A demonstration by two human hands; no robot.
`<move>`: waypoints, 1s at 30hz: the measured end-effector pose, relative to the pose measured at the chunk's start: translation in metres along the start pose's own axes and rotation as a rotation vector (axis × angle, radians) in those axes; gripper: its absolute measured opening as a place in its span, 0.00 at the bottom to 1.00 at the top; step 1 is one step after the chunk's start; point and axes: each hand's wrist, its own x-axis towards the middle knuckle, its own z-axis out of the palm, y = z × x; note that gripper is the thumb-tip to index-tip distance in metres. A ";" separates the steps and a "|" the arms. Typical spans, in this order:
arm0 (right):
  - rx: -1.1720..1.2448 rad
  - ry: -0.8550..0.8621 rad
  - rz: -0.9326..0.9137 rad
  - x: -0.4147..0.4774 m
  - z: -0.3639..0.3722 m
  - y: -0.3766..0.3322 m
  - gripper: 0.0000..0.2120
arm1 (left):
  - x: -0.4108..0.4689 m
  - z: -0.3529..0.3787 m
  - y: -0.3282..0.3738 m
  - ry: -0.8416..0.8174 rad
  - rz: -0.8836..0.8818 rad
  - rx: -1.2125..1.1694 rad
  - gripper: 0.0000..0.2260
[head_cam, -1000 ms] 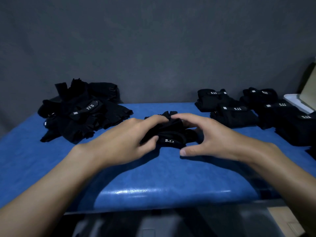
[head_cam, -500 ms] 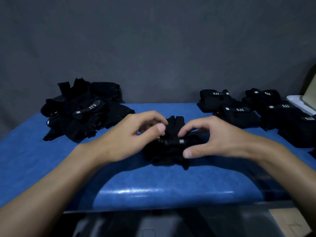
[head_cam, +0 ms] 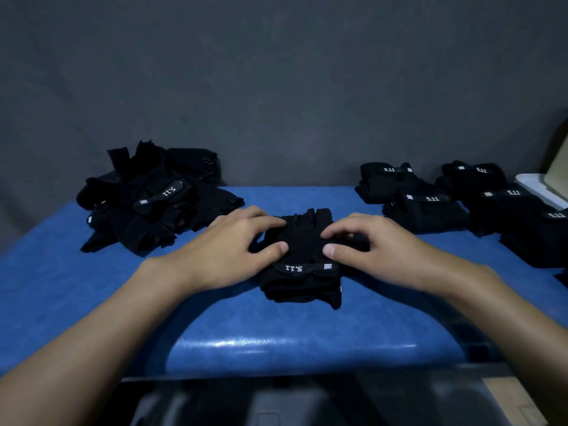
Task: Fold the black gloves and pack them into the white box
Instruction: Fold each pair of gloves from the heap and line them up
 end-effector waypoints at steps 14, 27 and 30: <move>-0.024 0.169 -0.099 -0.002 -0.005 -0.011 0.14 | -0.005 -0.008 0.012 0.125 0.089 0.173 0.34; 0.234 0.201 -0.053 -0.001 -0.005 -0.019 0.13 | -0.007 -0.012 0.017 0.221 0.117 0.155 0.28; 0.330 0.196 -0.058 0.000 -0.006 -0.022 0.15 | -0.007 -0.013 0.018 0.276 0.122 0.115 0.27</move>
